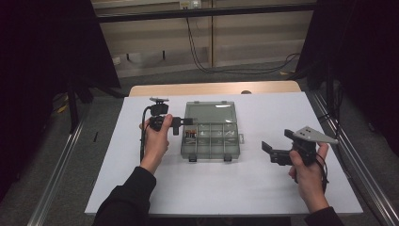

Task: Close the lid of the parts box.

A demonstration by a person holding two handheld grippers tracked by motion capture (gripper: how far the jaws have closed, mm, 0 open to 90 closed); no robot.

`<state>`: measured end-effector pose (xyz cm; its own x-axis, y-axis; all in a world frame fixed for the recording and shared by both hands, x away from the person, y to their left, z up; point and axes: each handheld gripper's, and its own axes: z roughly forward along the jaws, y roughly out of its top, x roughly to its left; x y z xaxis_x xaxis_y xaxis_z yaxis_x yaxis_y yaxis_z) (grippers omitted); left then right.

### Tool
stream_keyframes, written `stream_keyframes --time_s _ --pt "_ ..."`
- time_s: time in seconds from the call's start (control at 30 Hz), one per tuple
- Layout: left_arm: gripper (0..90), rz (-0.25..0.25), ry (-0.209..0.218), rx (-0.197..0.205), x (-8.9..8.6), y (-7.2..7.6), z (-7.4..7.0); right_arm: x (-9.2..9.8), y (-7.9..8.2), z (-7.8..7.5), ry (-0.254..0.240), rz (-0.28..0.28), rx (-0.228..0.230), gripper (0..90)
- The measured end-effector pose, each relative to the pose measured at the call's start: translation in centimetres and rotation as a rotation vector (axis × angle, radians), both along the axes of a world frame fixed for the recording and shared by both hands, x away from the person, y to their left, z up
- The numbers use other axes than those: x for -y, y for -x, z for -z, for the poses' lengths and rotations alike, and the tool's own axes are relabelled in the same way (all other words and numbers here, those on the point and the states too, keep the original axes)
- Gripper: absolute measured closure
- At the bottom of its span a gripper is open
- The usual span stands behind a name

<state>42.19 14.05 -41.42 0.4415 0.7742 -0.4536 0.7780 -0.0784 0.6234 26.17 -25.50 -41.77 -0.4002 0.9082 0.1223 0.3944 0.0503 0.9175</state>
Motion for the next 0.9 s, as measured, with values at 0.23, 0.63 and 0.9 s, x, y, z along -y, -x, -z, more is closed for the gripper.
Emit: stream_keyframes --time_s 0.23,0.63,0.9 --pt "2.9 0.000 0.028 -0.003 -0.1 -0.6 0.4 -1.9 -3.1 -1.6 -0.024 -0.062 0.000 1.5" --pt "5.4 -0.007 0.088 -0.034 0.4 -2.3 1.1 -4.0 -8.5 -1.2 -0.075 -0.108 -0.086 4.3" --pt "5.2 0.003 0.035 -0.020 0.9 -3.6 2.3 -4.2 -11.3 -0.7 -0.080 -0.091 -0.152 13.3"
